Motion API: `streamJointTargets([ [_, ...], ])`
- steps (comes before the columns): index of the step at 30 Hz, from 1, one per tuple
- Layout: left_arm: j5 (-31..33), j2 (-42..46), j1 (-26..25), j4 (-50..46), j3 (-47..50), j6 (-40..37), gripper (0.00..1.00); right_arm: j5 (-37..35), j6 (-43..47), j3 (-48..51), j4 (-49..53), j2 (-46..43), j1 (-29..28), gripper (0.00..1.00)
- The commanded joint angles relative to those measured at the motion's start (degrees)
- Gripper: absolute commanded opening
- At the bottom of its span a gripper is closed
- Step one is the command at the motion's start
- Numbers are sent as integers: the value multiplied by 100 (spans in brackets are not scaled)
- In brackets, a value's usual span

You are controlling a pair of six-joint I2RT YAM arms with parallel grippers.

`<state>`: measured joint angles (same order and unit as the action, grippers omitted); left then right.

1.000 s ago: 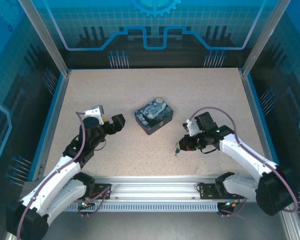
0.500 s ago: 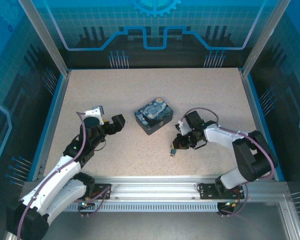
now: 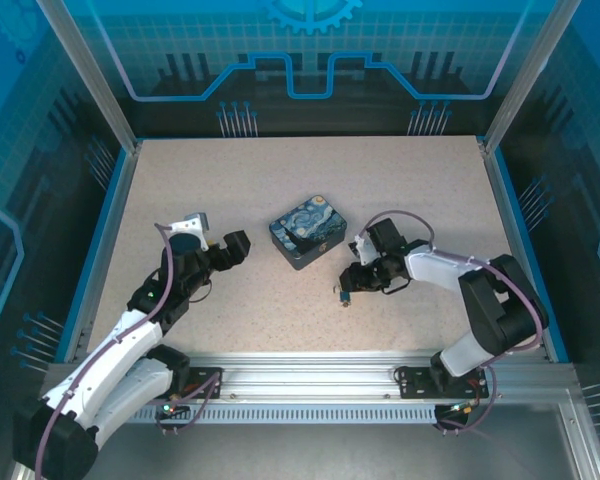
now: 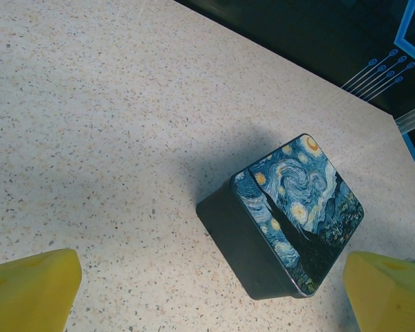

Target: Unlock the padlock with the key

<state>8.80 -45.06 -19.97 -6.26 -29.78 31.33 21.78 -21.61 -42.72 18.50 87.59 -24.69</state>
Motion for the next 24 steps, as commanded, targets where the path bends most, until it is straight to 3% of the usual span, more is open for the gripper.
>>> streamJointTargets([
  [1, 62, -38, 89, -90, -98, -117, 99, -486, 289, -261, 413, -597, 83, 40],
  [10, 184, -55, 201, -152, -263, -400, 99, -1725, 773, -221, 1057, -2602, 496, 59],
  [15, 777, -34, 256, 53, -181, -735, 99, -2119, 1054, 123, 950, -3724, 1097, 68],
  [18, 1499, -117, 282, 864, 157, -1409, 99, -2233, 1356, 442, 689, -4215, 1427, 77],
  [22, 2373, -551, 441, 2117, 540, -2212, 99, -2630, 1623, 992, -64, -4504, 1765, 100],
  [24, 2441, -785, 564, 2540, 649, -2460, 99, -2872, 1795, 1339, -605, -4466, 1906, 100],
])
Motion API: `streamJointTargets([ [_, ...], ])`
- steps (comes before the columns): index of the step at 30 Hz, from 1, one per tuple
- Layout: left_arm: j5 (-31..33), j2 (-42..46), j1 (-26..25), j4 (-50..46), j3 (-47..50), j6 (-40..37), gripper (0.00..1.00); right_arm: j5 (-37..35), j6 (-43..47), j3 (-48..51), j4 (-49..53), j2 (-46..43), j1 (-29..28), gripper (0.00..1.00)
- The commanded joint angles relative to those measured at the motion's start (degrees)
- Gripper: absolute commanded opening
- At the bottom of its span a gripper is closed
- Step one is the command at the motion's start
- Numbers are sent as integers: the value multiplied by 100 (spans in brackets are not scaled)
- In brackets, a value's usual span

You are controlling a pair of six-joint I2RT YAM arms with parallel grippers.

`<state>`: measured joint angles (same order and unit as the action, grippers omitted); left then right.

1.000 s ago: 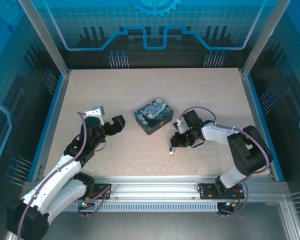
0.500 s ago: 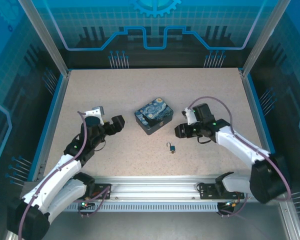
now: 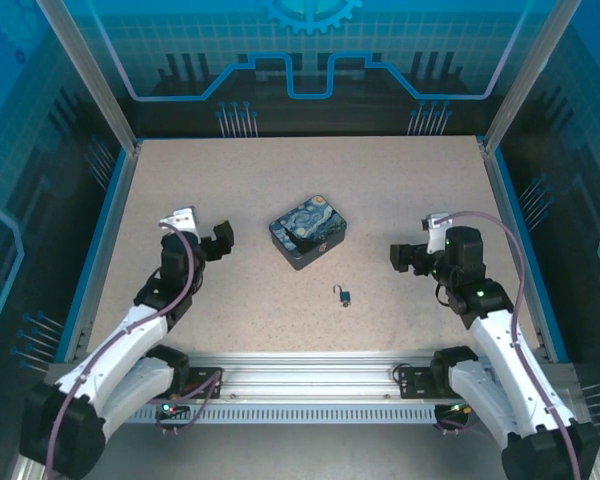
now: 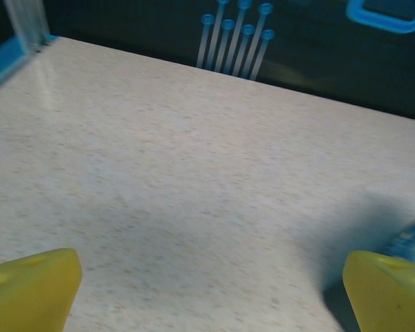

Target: Unlock the padlock with the key

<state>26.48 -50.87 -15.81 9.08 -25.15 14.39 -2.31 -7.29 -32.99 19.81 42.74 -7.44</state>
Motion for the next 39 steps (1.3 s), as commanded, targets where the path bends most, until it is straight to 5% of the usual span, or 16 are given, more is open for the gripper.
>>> streamJointTargets([
  [1, 675, -342, 211, 1234, 256, -881, 99, -589, 420, 556, -1031, 77, 266, 100],
  [7, 529, -959, 348, 2279, 718, -1556, 99, -703, 264, 1389, -2985, 974, 801, 100],
  [18, -162, -901, 804, 2099, 1120, -1300, 99, 256, 331, 1136, -5784, 3213, 863, 100],
  [24, -1072, -1010, 1280, 2325, 1134, -1313, 99, 426, 647, 1159, -7019, 4355, 704, 100],
  [32, -1994, -2046, 1485, 4364, 1323, -1363, 99, 345, 737, 827, -6290, 4338, 589, 100],
  [39, -2229, -4064, 1486, 6701, 1333, -1518, 99, 253, 755, 821, -6279, 4339, 548, 100],
])
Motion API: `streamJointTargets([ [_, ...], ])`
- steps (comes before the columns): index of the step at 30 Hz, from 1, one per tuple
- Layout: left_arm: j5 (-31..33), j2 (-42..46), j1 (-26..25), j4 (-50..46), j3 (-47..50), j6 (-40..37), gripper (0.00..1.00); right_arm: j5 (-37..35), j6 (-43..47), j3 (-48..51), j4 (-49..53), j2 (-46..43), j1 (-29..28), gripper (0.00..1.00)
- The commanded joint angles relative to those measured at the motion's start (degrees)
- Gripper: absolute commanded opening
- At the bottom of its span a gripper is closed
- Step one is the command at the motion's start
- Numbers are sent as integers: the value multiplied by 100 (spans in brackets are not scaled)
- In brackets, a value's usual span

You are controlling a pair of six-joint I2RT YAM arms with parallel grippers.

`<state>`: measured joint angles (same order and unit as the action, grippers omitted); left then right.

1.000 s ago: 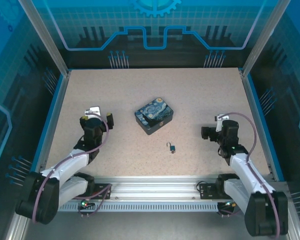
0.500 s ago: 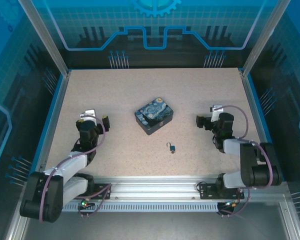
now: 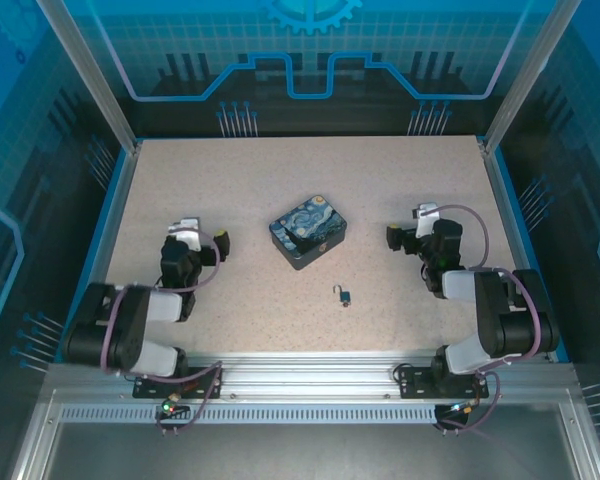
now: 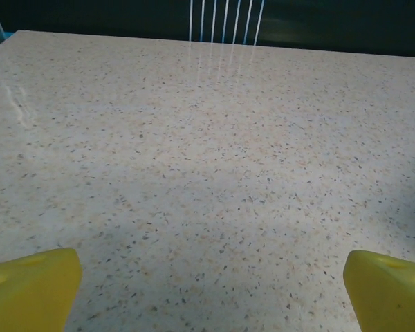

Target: Unlock the padlock with the key

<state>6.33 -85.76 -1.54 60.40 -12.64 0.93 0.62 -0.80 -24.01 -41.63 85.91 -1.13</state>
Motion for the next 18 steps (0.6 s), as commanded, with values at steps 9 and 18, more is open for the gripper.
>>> streamJointTargets([
  [9, -185, -281, 143, -875, -961, -59, 99, -157, 147, -104, -113, 31, -157, 100],
  [18, -171, -284, 145, -842, -955, -67, 99, -181, 152, -101, -108, 31, -173, 100],
])
